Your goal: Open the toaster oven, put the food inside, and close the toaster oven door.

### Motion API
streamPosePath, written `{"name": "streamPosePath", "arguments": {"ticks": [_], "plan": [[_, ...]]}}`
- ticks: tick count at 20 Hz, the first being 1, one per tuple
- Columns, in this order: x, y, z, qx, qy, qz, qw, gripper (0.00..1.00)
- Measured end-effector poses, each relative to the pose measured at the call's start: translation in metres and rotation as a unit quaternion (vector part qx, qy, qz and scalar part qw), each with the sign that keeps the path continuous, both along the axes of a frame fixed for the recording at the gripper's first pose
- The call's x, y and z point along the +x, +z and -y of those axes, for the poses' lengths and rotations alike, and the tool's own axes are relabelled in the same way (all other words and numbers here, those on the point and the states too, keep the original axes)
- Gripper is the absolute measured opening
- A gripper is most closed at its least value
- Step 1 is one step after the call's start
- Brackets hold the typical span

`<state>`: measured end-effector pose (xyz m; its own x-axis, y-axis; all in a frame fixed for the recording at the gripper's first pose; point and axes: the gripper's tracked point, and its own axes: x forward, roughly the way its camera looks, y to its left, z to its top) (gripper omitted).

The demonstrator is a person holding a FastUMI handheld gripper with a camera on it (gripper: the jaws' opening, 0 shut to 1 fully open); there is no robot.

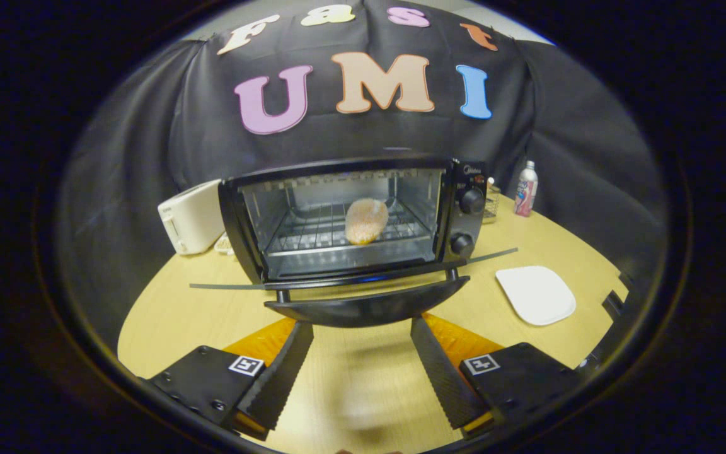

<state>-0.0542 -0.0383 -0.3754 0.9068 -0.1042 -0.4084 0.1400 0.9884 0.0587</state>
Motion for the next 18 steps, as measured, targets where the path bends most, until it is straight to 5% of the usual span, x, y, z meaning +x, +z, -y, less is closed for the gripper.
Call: {"name": "streamPosePath", "arguments": {"ticks": [11, 18], "plan": [[0.074, 0.062, -0.014, -0.034, 0.028, 0.059, 0.997, 0.99], [0.079, 0.115, -0.004, -0.054, 0.025, 0.103, 0.993, 0.99]]}}
